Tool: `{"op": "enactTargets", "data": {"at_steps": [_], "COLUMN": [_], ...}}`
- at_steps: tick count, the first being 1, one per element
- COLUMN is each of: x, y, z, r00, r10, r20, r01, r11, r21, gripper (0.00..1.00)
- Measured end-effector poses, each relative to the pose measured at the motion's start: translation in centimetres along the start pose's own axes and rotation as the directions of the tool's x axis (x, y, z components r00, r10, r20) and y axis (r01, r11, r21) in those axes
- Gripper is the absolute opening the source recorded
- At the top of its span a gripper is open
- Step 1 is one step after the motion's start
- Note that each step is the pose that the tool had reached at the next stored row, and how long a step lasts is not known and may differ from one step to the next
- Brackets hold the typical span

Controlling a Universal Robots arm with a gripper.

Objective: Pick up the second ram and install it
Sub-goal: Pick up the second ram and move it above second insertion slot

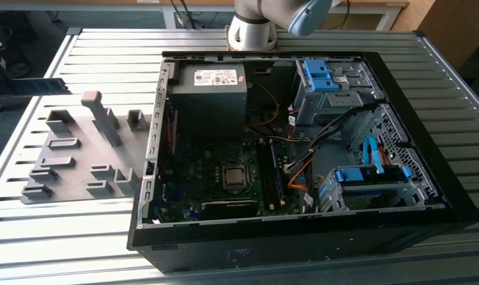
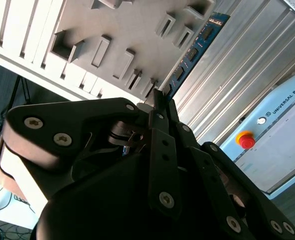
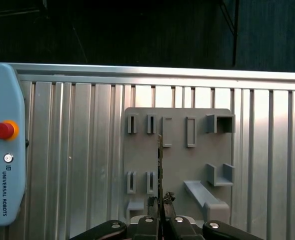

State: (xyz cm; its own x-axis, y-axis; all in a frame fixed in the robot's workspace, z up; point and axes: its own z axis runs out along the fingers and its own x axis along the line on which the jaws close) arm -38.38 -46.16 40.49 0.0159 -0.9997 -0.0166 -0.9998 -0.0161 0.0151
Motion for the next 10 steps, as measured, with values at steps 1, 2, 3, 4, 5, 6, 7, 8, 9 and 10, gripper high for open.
{"op": "enactTargets", "data": {"at_steps": [1,2,3,4,5,6,7,8,9,10], "x": [0.0,0.0,0.0,0.0,0.0,0.0,0.0,0.0,0.0,0.0], "y": [-0.02,-0.05,-0.08,-0.1,-0.13,-0.16,-0.18,-0.21,-0.23,-0.25], "z": [0.0,-0.01,-0.01,-0.01,-0.01,0.0,-0.01,-0.01,-0.01,-0.01], "r00": [1.0,1.0,1.0,1.0,1.0,1.0,1.0,1.0,1.0,1.0], "r10": [0.0,0.0,0.0,0.0,0.0,0.0,0.0,0.0,0.0,0.0], "r20": [0.0,0.0,-0.0001,-0.0001,0.0,0.0,0.0,-0.0001,-0.0001,0.0], "r01": [0.0,0.0,0.0,0.0,0.0,0.0,0.0,0.0,0.0,0.0], "r11": [1.0,1.0,1.0,1.0,1.0,1.0,1.0,1.0,1.0,1.0], "r21": [0.0,-0.0001,-0.0001,-0.0001,-0.0001,-0.0001,-0.0001,-0.0001,-0.0001,-0.0001], "gripper": [0.14,0.14,0.14,0.14,0.14,0.14,0.14,0.14,0.14,0.14]}}
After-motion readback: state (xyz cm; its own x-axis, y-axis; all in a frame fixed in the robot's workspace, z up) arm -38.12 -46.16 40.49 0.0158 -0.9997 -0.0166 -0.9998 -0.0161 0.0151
